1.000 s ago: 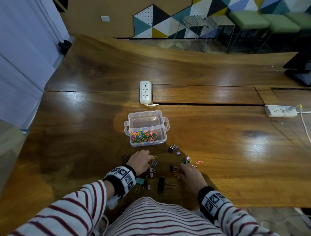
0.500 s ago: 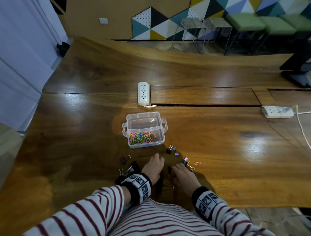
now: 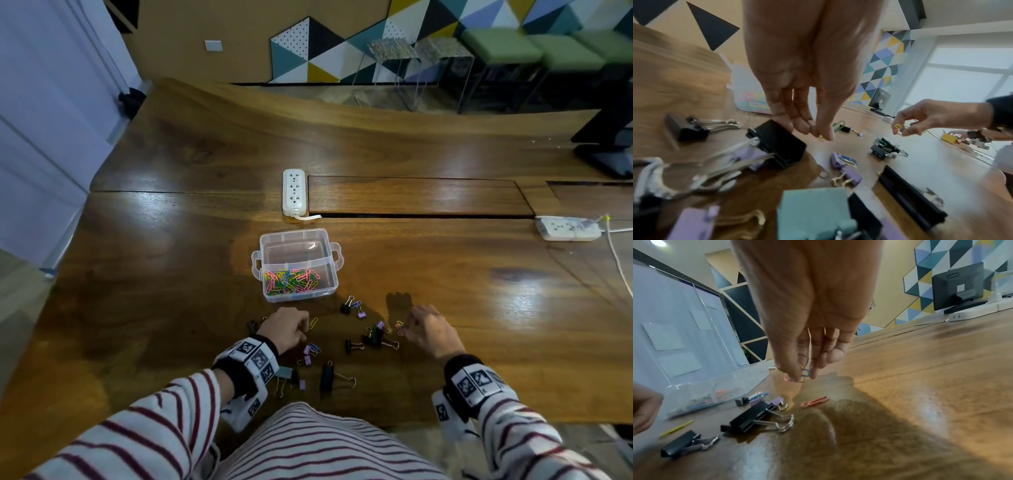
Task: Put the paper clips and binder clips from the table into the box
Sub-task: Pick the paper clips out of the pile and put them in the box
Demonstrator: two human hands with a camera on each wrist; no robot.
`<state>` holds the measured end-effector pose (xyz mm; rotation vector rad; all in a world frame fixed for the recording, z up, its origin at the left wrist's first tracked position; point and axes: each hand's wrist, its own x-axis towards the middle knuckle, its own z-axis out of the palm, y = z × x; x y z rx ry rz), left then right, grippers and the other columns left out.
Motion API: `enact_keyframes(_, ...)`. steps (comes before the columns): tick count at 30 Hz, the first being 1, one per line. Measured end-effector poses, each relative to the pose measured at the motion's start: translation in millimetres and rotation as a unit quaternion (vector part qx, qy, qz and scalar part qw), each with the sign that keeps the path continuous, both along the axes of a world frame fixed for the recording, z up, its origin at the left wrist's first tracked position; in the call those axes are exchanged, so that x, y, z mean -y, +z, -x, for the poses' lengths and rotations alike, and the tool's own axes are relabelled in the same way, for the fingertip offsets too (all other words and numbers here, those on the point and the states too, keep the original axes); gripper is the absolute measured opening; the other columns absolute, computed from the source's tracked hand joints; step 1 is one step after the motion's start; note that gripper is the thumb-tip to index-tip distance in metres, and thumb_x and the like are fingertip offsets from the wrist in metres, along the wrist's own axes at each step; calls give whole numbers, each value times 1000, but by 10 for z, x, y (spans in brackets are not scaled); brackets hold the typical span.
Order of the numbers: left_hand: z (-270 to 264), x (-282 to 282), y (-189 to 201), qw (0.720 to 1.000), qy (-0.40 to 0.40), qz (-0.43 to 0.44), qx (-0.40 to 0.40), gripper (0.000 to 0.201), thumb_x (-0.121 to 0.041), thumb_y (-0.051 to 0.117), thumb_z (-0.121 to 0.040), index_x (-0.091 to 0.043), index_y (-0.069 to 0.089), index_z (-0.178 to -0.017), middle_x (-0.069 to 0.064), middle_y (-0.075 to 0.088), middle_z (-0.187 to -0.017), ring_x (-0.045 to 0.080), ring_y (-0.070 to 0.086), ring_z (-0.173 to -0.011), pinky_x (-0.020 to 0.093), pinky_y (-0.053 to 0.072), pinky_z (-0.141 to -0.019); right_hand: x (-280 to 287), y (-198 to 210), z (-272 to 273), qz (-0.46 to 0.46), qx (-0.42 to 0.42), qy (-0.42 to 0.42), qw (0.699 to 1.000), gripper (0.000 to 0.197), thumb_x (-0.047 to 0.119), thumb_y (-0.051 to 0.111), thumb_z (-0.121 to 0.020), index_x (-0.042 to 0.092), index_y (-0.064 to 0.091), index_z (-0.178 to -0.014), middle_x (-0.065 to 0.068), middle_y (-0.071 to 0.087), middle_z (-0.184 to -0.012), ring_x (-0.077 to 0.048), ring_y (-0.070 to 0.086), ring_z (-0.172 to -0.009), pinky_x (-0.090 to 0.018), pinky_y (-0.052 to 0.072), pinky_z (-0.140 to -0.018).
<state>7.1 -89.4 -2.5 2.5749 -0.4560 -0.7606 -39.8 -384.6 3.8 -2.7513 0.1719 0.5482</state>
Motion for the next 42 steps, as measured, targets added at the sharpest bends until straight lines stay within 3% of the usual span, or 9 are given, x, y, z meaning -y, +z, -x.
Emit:
enact_keyframes(6, 235, 276, 84, 981, -157, -76, 81, 24, -3, 58, -84, -7, 56, -107, 10, 46, -118, 26, 44, -110, 38, 46, -86, -80, 12, -19, 12, 8, 32, 999, 13, 24, 62, -83, 21, 51, -88, -4, 53, -118, -25, 43, -123, -40, 46, -98)
enact_keyframes(13, 406, 423, 27, 958, -219, -170, 78, 51, 4, 63, -78, -1, 40, -123, 19, 44, -125, 33, 44, -113, 39, 44, -92, -83, -40, 42, 62, -39, 72, 995, 37, 20, 59, -85, 16, 45, -120, -4, 45, -130, -22, 42, -122, -35, 48, -94)
enact_keyframes(22, 89, 231, 168, 998, -46, 10, -52, 12, -7, 59, -82, -14, 52, -87, 10, 61, -102, 26, 58, -97, 36, 50, -82, -110, -24, 4, 30, -63, 40, 997, 35, 17, 61, -84, 17, 46, -115, -5, 57, -117, -21, 56, -106, -30, 49, -87)
enact_keyframes(25, -141, 44, 327, 988, 58, 134, -59, 12, -10, 63, -83, -17, 52, -81, 2, 59, -87, 15, 55, -82, 23, 44, -72, -114, 55, -54, -55, -41, -53, 996, 28, 11, 64, -82, 14, 53, -107, -9, 63, -106, -24, 60, -99, -25, 47, -79)
enact_keyframes(29, -528, -160, 468, 976, 152, 159, -3, 6, -9, 64, -84, -11, 59, -86, 6, 64, -92, 16, 58, -87, 26, 45, -76, -304, 280, -295, -234, 2, -113, 966, 20, 4, 65, -80, 17, 51, -78, -5, 63, -90, -20, 62, -85, -21, 46, -68)
enact_keyframes(32, -697, -228, 388, 981, 160, 107, 10, 16, -1, 59, -85, -2, 64, -101, 12, 67, -107, 20, 62, -100, 29, 49, -88, -627, 418, -569, -367, -13, -111, 923, 13, 3, 64, -80, 10, 54, -84, -2, 67, -84, -14, 67, -77, -20, 53, -67)
enact_keyframes(35, -690, -274, 309, 989, 123, 81, -5, 29, 8, 48, -89, 1, 63, -112, 17, 65, -117, 24, 62, -108, 29, 47, -96, -992, 482, -844, -373, -4, -76, 925, 17, 3, 67, -78, 14, 54, -77, 1, 65, -76, -4, 65, -66, -15, 51, -63)
enact_keyframes(39, -554, -297, 327, 986, 118, 91, 79, 44, 18, 45, -83, -4, 61, -117, 13, 63, -120, 22, 60, -111, 30, 47, -98, -1309, 423, -1079, -345, 3, -77, 935, 23, -2, 65, -79, 16, 54, -72, -13, 65, -93, -18, 65, -77, -26, 57, -73)
enact_keyframes(42, -297, -237, 281, 970, 119, 138, 161, 35, 11, 45, -85, -7, 64, -108, 9, 65, -112, 22, 62, -102, 32, 50, -92, -1399, 418, -1102, -334, -21, -31, 942, 12, 3, 61, -83, 10, 63, -93, -12, 67, -104, -21, 65, -97, -29, 52, -89)
